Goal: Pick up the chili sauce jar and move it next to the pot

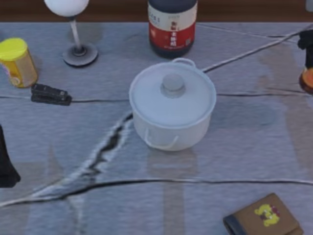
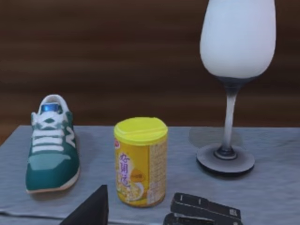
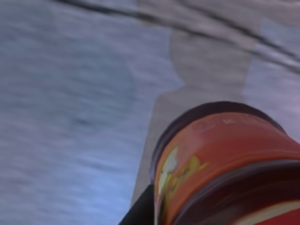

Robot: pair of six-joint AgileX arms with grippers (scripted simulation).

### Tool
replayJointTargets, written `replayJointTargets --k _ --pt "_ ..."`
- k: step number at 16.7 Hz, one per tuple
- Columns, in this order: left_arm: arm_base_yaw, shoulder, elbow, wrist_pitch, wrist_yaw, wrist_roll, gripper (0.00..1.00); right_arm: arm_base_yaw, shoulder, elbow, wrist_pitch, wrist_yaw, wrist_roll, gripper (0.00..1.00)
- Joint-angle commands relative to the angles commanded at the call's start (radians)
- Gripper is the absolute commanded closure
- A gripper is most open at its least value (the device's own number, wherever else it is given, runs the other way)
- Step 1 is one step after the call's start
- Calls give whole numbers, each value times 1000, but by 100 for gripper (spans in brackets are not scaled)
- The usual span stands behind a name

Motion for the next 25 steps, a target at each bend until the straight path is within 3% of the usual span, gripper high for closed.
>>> replayJointTargets --k 10,17,25 --pt "0 0 0 0 0 0 0 261 -21 -201 173 92 494 100" --pt "0 0 0 0 0 0 0 277 -19 -217 188 96 521 100" --pt "0 0 0 0 0 0 0 279 42 -320 356 100 520 100"
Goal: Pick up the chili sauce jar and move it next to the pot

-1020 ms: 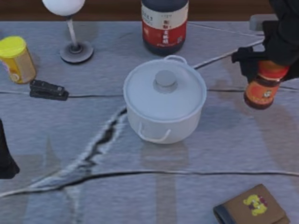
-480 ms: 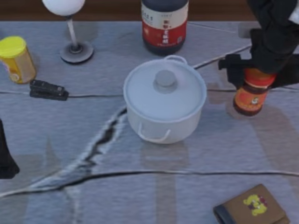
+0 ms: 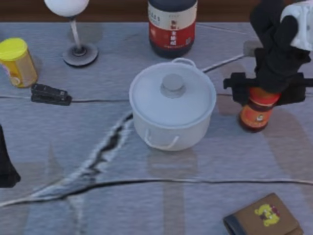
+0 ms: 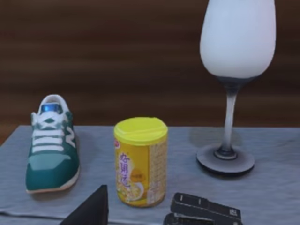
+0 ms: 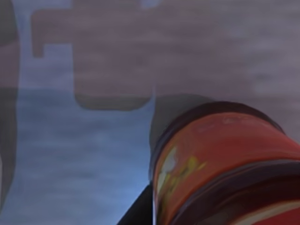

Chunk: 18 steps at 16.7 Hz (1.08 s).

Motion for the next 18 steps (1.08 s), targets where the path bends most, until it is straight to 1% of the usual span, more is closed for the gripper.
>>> replayJointTargets --k 3,16,17,18 --pt "0 0 0 0 0 0 0 0 0 0 1 0 0 100" --pt "0 0 0 0 0 0 0 0 0 0 1 0 0 2" --pt "0 0 0 0 0 0 0 0 0 0 1 0 0 0" --pt "0 0 0 0 0 0 0 0 0 0 1 0 0 0"
